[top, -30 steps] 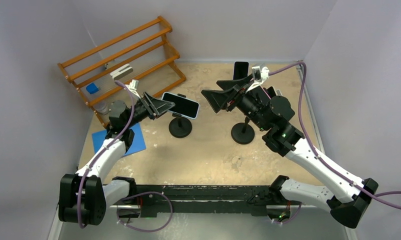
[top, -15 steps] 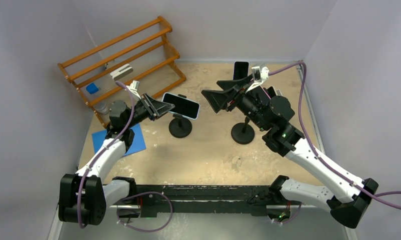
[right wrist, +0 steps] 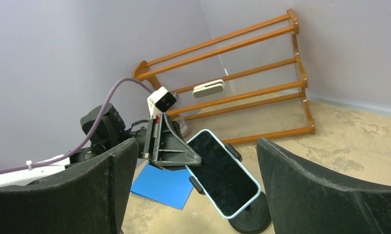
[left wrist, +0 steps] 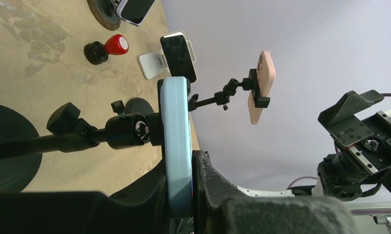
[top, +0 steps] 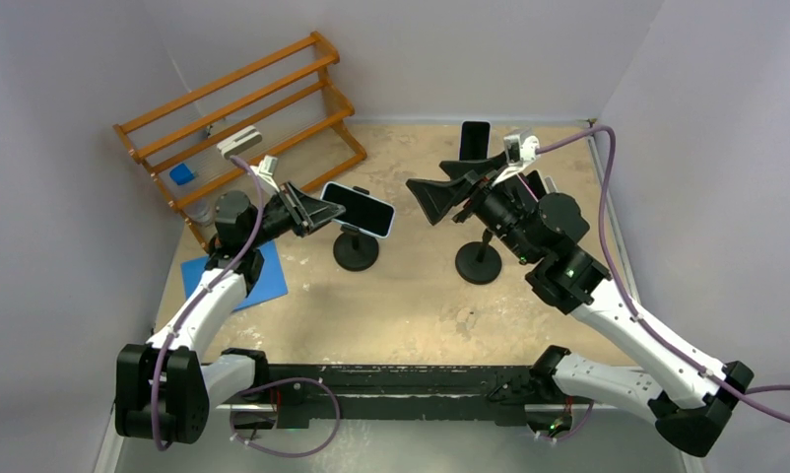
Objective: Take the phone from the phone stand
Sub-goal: Adjust the phone stand with the phone at the center of the board.
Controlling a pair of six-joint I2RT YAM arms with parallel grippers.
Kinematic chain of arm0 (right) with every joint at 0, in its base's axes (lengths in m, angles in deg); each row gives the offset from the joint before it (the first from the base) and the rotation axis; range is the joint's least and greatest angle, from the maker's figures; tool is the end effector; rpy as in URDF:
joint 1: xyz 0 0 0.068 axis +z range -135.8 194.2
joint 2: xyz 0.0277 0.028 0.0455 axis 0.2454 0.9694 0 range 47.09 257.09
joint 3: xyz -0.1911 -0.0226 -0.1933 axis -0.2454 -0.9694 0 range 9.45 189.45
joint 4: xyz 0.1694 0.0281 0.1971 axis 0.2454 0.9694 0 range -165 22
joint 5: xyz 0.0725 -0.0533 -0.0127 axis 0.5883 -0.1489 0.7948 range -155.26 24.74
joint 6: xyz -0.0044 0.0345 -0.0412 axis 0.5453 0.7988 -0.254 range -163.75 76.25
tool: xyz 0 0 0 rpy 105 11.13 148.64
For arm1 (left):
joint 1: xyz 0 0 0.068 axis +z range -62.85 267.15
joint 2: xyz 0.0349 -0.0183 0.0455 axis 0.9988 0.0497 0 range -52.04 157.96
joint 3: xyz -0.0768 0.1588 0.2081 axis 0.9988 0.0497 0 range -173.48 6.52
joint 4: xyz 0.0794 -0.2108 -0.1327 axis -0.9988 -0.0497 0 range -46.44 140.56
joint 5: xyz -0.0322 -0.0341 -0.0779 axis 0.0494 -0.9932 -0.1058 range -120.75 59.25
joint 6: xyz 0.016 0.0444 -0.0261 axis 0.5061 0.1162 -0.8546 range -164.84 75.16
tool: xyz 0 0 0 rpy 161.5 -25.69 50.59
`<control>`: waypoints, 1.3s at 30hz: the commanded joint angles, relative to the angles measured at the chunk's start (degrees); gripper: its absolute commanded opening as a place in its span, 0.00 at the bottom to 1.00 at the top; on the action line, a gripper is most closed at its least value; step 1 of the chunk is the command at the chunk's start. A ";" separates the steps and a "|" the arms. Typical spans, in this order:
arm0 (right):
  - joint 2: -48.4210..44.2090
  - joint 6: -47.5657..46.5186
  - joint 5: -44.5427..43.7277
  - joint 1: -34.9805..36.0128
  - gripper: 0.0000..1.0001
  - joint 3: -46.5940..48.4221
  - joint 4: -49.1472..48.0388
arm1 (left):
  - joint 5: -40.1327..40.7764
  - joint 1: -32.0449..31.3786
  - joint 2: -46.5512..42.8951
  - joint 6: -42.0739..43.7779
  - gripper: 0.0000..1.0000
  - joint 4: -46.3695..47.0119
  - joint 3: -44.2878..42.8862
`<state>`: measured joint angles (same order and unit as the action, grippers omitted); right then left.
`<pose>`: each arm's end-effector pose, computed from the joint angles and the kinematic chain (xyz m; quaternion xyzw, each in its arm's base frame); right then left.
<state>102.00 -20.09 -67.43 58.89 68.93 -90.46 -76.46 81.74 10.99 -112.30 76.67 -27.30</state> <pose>0.1506 0.1472 0.4463 -0.0894 0.5665 0.4511 0.6838 0.2386 -0.0481 0.2763 -0.1158 0.7109 -0.6032 0.3424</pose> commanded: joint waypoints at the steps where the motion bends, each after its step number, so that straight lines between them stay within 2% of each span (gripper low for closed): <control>1: -1.91 -3.05 -3.04 0.31 0.93 2.04 1.47 | -3.06 -0.39 -1.54 0.07 0.00 3.61 -5.97; 10: -2.37 -7.66 -3.31 0.36 0.94 5.87 7.51 | -10.25 -0.39 1.44 -1.46 0.00 6.24 -8.86; 23: 2.96 -10.10 6.43 0.39 0.94 10.99 12.82 | -21.12 -1.63 5.95 -1.63 0.00 8.80 -13.80; 27: 4.95 -9.91 5.21 0.64 0.94 12.82 14.06 | -22.83 -2.75 7.19 3.07 0.00 4.22 -15.13; 39: 10.83 -7.18 2.96 1.34 0.94 16.72 17.05 | -24.32 -6.72 11.92 4.26 0.00 6.28 -14.91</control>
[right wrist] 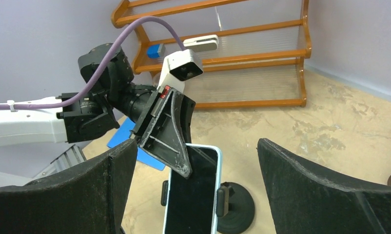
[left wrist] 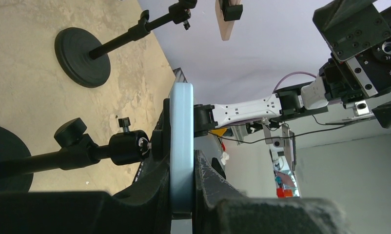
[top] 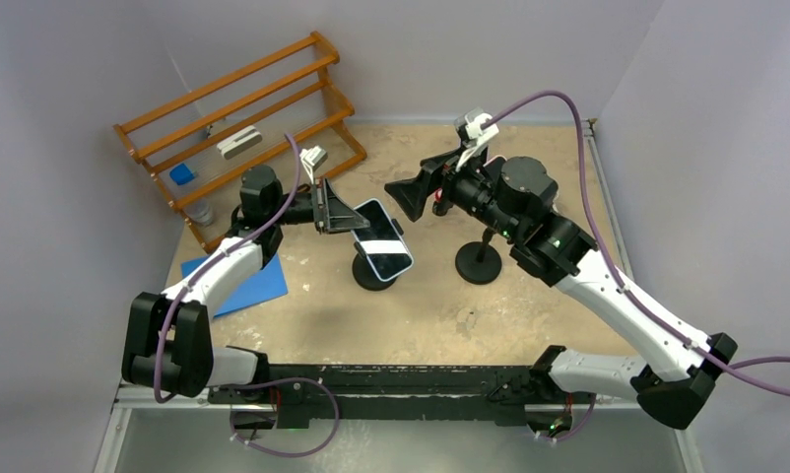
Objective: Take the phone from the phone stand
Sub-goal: Adjust the phone stand with the phone at the center of the board.
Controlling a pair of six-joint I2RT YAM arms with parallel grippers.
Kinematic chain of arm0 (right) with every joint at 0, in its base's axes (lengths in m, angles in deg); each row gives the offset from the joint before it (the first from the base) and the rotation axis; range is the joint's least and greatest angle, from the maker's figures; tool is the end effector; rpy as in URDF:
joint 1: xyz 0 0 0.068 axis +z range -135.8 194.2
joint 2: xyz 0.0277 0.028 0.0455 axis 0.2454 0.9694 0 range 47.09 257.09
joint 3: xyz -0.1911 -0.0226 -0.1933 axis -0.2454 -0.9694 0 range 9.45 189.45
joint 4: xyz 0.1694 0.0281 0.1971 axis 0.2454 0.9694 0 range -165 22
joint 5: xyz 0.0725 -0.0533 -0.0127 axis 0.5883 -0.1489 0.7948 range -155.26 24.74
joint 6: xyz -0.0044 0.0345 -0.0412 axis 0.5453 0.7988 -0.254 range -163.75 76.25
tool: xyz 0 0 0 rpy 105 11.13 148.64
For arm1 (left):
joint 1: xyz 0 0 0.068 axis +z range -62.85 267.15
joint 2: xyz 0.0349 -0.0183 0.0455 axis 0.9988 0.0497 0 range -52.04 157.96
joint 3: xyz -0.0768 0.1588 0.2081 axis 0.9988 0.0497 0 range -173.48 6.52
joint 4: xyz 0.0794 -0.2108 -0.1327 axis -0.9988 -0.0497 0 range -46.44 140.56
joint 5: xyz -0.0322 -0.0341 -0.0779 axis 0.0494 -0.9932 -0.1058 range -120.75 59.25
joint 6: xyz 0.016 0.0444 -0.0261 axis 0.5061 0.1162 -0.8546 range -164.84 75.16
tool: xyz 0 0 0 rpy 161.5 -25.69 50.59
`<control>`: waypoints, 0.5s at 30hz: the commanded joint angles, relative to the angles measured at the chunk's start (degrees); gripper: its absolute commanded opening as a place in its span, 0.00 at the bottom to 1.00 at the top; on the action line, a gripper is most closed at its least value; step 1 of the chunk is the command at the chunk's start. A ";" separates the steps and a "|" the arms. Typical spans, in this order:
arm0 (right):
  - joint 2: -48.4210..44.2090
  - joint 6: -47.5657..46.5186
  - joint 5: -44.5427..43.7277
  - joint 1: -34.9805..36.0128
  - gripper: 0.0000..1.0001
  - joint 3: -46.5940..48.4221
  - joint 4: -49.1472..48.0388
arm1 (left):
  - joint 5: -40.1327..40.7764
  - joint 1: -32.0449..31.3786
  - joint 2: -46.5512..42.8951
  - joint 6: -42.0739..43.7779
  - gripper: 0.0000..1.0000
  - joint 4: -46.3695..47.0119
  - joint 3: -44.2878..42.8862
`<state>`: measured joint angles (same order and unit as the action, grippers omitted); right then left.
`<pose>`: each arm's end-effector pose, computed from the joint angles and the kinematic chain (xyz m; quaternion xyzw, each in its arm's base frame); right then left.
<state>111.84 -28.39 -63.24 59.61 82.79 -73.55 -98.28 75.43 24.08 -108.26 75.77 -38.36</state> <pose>0.1741 0.1785 0.4618 -0.1843 0.6356 0.3892 0.6408 0.2718 -0.0898 0.2848 0.0652 0.7182 -0.6665 0.1889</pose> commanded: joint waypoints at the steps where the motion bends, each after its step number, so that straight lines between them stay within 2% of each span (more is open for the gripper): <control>1: 1.42 1.28 -1.30 0.76 0.94 2.99 0.13 | -2.45 -0.40 -1.08 0.34 0.00 7.14 -3.81; 5: 2.73 2.18 -1.81 1.47 0.94 2.26 -1.05 | -2.43 -0.40 -0.91 1.80 0.00 6.56 -3.50; 8: 3.21 3.77 -5.01 1.77 0.99 0.87 -3.09 | -2.43 -0.40 -0.47 3.20 0.00 6.07 -3.29; 15: 3.30 9.53 -10.19 1.79 0.99 -0.75 -4.33 | -2.91 -0.40 0.58 5.03 0.00 6.78 -2.18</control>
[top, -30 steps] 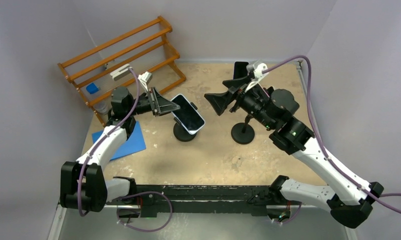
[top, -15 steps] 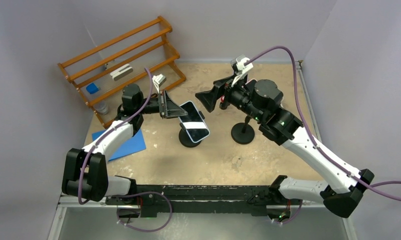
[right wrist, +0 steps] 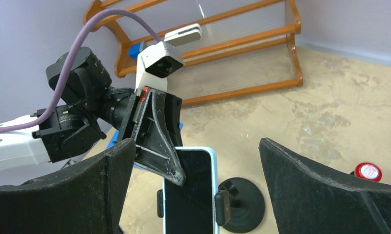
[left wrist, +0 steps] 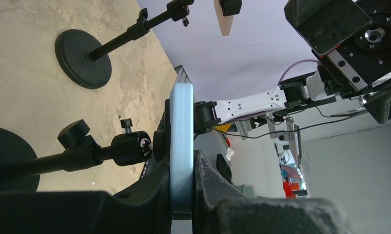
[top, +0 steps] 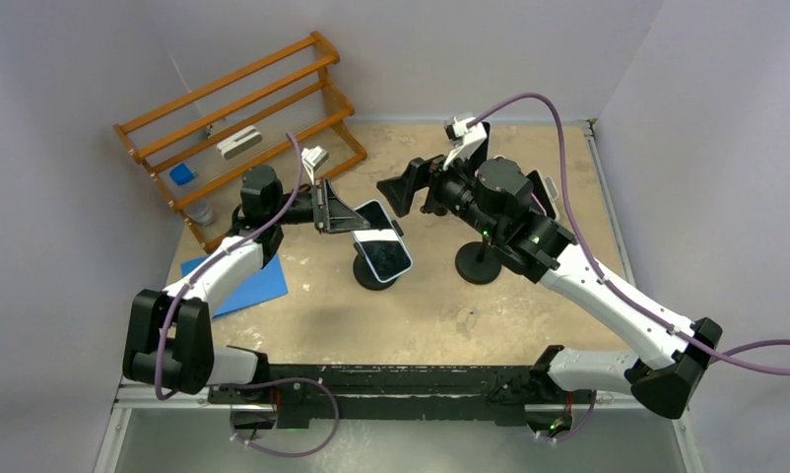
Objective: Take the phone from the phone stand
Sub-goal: Adjust the phone stand with the phone at the center of the board.
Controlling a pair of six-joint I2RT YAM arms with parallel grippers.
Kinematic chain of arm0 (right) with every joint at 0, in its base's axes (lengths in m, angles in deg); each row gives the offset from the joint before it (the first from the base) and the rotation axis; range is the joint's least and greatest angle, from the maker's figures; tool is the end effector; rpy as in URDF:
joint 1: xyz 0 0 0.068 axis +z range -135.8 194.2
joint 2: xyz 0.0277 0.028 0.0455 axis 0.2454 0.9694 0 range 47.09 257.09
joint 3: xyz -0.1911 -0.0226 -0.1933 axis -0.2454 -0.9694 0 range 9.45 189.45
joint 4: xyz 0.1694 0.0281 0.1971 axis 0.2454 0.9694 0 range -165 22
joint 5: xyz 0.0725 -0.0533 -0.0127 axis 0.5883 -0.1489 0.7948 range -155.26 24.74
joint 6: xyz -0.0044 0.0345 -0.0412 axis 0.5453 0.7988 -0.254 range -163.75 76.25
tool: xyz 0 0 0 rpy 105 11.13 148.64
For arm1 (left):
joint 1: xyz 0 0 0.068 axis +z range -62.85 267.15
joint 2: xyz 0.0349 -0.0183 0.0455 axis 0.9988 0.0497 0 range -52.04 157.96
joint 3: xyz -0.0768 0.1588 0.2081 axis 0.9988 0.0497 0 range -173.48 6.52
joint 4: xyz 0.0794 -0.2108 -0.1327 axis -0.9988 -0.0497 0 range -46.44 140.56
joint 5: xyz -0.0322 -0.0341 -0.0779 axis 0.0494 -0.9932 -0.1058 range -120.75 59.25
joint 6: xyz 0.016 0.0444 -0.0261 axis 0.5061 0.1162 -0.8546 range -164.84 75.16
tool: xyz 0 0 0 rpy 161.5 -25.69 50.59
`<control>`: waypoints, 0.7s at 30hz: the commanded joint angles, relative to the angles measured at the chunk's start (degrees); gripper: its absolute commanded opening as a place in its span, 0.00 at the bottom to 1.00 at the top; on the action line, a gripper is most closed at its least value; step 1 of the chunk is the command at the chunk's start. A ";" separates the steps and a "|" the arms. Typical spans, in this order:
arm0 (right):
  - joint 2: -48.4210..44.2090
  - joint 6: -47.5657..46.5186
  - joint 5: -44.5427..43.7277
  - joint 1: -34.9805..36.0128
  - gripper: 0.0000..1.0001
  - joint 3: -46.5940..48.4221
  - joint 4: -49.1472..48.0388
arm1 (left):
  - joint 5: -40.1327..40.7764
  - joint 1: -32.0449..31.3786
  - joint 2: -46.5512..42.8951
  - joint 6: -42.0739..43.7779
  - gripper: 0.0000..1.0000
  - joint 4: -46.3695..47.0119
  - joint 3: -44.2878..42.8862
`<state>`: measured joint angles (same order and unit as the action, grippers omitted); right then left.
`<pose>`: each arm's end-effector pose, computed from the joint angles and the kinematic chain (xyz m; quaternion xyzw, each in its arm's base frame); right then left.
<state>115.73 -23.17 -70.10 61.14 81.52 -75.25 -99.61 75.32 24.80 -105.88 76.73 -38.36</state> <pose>0.1892 0.1982 0.4409 -0.1258 0.6725 0.3810 0.6220 0.2730 -0.0910 0.2830 0.0899 0.7142 -0.6659 0.1958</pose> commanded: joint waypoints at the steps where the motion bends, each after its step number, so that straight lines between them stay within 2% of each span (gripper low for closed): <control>1: -0.25 6.44 -2.41 0.26 0.99 1.01 -1.16 | -1.76 -0.29 -0.05 2.67 0.00 6.02 -2.06; 4: -0.74 12.21 -2.04 0.17 0.99 1.29 -0.54 | -2.03 -0.21 -0.10 2.91 0.00 6.27 -1.76; 6: -2.16 12.24 -1.16 0.17 0.99 0.72 -1.74 | -2.14 -0.21 -0.40 3.22 0.00 6.28 -1.34; 9: -5.77 8.69 -2.29 0.17 0.99 -3.27 -7.96 | -2.01 -0.21 -0.87 3.53 0.00 6.26 -0.98; 11: -7.64 4.22 1.21 0.07 0.99 -5.39 -11.89 | -2.06 -0.21 -1.05 3.66 0.00 6.16 -0.84; 13: -7.13 3.45 4.68 0.08 0.99 -4.55 -12.32 | -1.98 -0.23 -1.29 3.96 0.00 5.96 -0.74; 16: -2.53 1.69 4.42 0.34 0.99 0.72 -8.30 | -1.82 -0.16 -1.52 4.38 0.00 5.54 -0.44; 18: -0.08 0.38 1.53 2.69 0.99 2.52 -6.02 | -1.72 -0.12 -1.75 4.45 0.00 5.40 -0.39; 21: 2.48 -4.01 -11.06 10.63 0.99 3.64 -4.05 | -1.48 -0.12 -2.24 5.21 0.00 4.60 -0.24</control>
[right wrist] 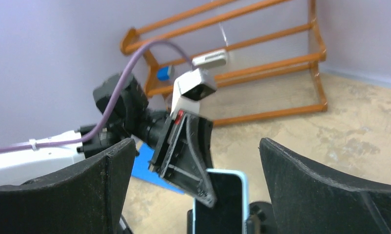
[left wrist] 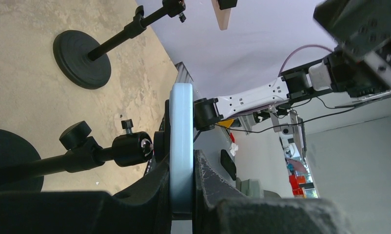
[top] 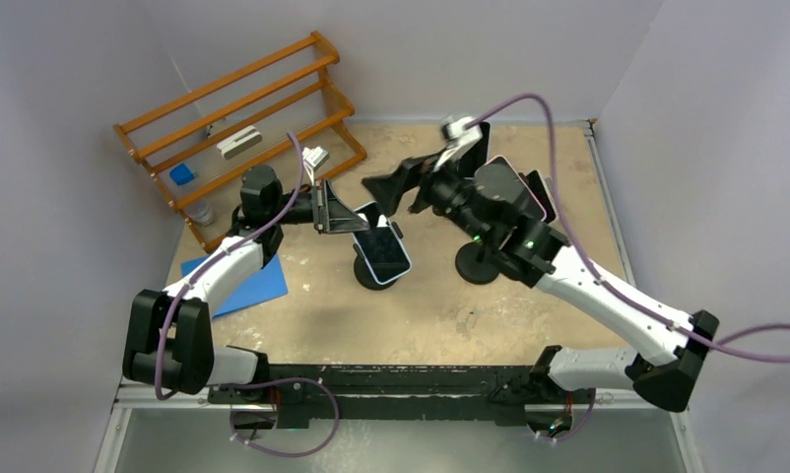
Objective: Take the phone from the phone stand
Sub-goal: Adjust the phone stand with the phone at the center of the board, then remove the phone from the phone stand.
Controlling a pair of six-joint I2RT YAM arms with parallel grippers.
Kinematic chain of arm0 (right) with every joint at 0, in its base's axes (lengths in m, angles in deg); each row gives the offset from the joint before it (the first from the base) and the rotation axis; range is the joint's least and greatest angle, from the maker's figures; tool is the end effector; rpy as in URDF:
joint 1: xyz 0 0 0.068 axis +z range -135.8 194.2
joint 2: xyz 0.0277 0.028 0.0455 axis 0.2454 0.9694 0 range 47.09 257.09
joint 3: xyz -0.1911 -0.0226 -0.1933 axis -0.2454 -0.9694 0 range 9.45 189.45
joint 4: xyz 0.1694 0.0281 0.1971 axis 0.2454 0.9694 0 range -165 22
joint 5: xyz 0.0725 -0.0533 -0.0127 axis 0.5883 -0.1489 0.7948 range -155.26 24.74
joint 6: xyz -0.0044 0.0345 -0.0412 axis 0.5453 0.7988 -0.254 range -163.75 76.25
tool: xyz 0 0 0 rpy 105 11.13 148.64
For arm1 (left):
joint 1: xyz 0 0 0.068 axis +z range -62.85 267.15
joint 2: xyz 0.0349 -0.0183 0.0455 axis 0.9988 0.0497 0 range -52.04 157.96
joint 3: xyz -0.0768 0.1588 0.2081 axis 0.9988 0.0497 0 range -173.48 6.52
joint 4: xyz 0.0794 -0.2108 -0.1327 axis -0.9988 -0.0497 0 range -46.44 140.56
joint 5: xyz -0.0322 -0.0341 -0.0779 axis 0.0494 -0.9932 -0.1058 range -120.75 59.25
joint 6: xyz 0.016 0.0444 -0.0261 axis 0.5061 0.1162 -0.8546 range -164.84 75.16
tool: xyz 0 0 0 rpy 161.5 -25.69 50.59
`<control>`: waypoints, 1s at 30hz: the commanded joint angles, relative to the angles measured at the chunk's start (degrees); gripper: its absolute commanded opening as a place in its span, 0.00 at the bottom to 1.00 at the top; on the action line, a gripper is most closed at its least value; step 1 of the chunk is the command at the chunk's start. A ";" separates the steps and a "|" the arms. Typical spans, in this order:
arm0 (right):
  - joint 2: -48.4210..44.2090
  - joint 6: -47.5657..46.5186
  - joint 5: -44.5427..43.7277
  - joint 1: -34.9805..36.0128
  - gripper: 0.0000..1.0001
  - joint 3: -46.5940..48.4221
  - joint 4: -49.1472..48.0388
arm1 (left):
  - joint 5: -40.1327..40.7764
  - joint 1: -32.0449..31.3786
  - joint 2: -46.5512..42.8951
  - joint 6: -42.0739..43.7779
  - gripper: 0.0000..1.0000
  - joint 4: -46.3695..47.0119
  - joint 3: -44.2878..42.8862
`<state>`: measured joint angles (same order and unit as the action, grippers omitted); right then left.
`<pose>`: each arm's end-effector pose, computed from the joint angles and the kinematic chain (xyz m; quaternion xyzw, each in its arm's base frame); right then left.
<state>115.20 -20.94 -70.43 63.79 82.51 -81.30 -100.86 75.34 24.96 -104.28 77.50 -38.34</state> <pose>0.1760 0.2019 0.4607 -0.1128 0.6246 0.4330 0.6401 0.2729 -0.0911 0.2834 0.1103 0.7094 -0.6663 0.2016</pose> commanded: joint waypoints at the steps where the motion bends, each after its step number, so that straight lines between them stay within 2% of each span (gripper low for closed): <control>1: 3.98 -6.66 -13.86 9.98 0.99 3.14 2.67 | -0.05 -0.15 -2.56 4.03 0.00 3.44 -0.31; 6: 3.51 -5.94 -17.93 12.05 0.99 -0.69 0.97 | 0.23 0.03 -3.11 4.71 0.00 2.66 -0.33; 17: -0.34 -5.23 -14.39 13.06 0.99 -11.52 6.14 | 1.26 0.11 -3.45 6.12 0.00 1.19 -0.49; 26: 4.16 0.52 -28.76 18.89 0.99 -5.50 18.88 | 3.06 0.07 -4.53 7.27 0.00 -1.20 -0.41; 30: 5.96 2.41 -30.89 19.76 0.99 -3.43 23.31 | 3.83 0.05 -4.48 7.19 0.00 -2.33 -1.09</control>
<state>120.56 -21.66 -95.43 82.78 75.12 -63.36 -99.02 75.36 22.59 -100.68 73.02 -38.25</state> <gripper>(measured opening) 0.987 0.135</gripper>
